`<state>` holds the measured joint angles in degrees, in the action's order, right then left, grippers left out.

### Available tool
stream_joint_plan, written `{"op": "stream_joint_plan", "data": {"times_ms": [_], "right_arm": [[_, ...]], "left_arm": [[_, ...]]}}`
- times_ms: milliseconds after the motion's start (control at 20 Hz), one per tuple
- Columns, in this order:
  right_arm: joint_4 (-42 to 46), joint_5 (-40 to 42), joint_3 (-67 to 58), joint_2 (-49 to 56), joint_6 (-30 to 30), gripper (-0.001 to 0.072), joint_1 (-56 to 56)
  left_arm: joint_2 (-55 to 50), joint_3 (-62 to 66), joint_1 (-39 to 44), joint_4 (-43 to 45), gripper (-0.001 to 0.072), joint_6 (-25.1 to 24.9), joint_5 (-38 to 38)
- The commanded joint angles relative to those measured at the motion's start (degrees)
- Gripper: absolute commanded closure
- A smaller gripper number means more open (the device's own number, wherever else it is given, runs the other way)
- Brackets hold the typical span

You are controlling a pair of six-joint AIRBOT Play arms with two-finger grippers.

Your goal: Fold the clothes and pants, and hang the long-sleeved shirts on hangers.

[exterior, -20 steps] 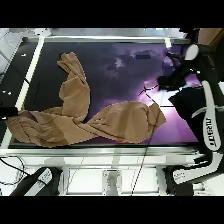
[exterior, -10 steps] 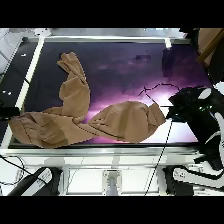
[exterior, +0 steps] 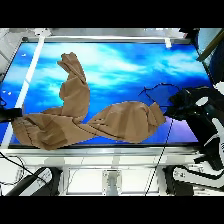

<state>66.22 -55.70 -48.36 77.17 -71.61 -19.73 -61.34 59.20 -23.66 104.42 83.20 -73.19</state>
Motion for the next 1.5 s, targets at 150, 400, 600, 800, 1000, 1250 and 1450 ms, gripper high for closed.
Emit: {"op": "stream_joint_plan", "data": {"times_ms": [150, 400, 600, 800, 1000, 1250, 1450], "right_arm": [[-11.4, -5.9, 0.0, 6.0, 12.6, 0.0308, 0.0], [-12.5, -12.5, -1.3, 6.2, 15.6, 0.0646, 0.0], [-12.3, -26.9, -9.2, 3.3, 16.0, 0.0699, 0.0], [-9.8, -40.6, -19.5, -4.7, 10.1, 0.0699, 0.0], [-9.0, -43.3, -23.5, -14.4, 4.6, 0.0702, 0.0], [-3.1, -49.7, -27.4, -25.2, -5.3, 0.0702, 0.0], [-1.5, -49.5, -30.3, -30.9, -8.7, 0.0704, 0.0]], "left_arm": [[-0.1, 0.0, 0.0, -0.1, 0.0685, 1.5, -0.6], [-0.1, 0.0, 0.0, 0.6, 0.0685, 1.5, -1.9], [0.4, 0.2, -0.1, 2.1, 0.0686, 1.5, -4.3], [2.9, 0.2, -1.2, 7.1, 0.0686, 1.5, -3.8], [5.1, 0.2, -5.3, 6.3, 0.0686, 1.5, 0.3], [3.7, 2.1, -5.1, 6.1, 0.0687, 3.2, 3.2], [-2.4, 11.3, -6.5, 2.4, 0.0688, 5.1, 3.3]]}}
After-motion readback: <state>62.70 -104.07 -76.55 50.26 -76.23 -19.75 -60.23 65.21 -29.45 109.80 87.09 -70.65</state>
